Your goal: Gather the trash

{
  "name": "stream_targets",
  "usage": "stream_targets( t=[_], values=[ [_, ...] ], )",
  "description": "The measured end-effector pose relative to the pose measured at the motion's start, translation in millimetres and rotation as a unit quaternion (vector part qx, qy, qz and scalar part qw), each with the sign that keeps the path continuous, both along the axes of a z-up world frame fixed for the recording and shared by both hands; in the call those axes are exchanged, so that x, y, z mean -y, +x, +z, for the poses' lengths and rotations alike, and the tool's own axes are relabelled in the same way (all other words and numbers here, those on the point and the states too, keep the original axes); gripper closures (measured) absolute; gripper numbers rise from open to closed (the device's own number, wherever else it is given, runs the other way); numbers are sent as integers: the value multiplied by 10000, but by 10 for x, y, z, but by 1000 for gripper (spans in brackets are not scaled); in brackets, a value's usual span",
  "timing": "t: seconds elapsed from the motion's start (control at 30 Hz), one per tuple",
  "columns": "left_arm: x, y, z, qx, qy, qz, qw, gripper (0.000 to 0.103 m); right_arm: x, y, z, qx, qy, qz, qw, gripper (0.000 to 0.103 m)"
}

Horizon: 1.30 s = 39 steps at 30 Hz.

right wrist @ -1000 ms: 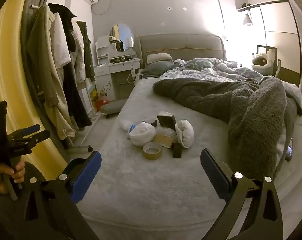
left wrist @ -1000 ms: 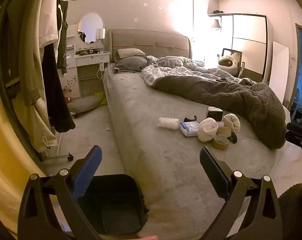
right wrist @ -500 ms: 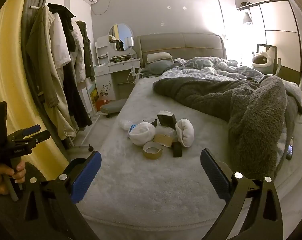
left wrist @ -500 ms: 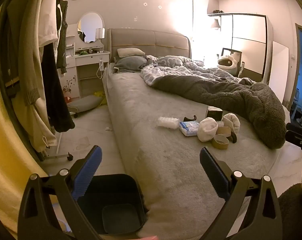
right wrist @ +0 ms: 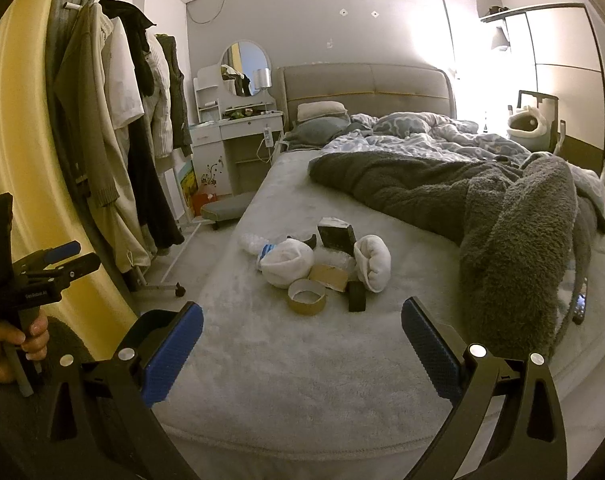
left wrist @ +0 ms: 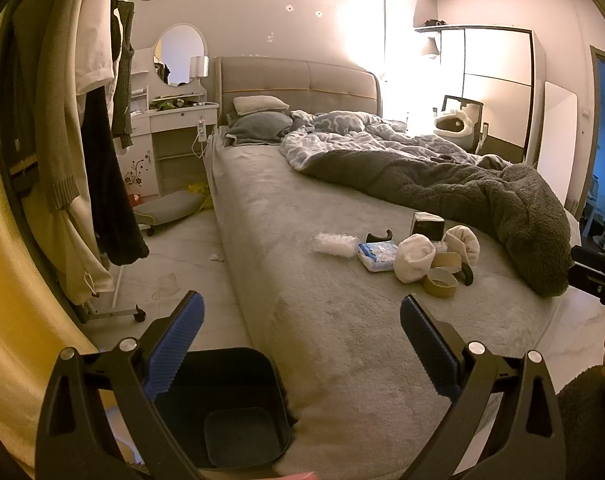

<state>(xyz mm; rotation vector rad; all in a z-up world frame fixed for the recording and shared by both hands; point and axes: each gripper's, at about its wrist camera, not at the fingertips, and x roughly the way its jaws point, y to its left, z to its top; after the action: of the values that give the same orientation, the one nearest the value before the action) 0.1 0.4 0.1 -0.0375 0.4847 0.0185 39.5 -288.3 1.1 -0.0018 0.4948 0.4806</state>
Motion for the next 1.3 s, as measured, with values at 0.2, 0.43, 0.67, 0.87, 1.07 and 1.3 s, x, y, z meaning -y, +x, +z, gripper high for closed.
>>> stream_targets(
  t=[0.2, 0.43, 0.67, 0.87, 1.07, 1.3],
  values=[
    [3, 1, -1, -3, 2, -2, 10000, 3, -5, 10, -21, -12, -1, 0, 10000, 3],
    [44, -22, -37, -12, -3, -5, 10000, 3, -10, 9, -24, -16, -9, -3, 10000, 3],
    [96, -7, -59, -25, -1, -2, 10000, 3, -4, 12, -17, -22, -11, -3, 10000, 3],
    [96, -7, -59, -24, -1, -6, 10000, 3, -6, 9, -25, -25, -13, -2, 10000, 3],
    [96, -6, -58, -25, -2, -6, 10000, 3, -7, 12, -23, -27, -14, -3, 10000, 3],
    [104, -8, -63, -28, -3, -4, 10000, 3, -10, 18, -31, -29, -20, -2, 10000, 3]
  ],
)
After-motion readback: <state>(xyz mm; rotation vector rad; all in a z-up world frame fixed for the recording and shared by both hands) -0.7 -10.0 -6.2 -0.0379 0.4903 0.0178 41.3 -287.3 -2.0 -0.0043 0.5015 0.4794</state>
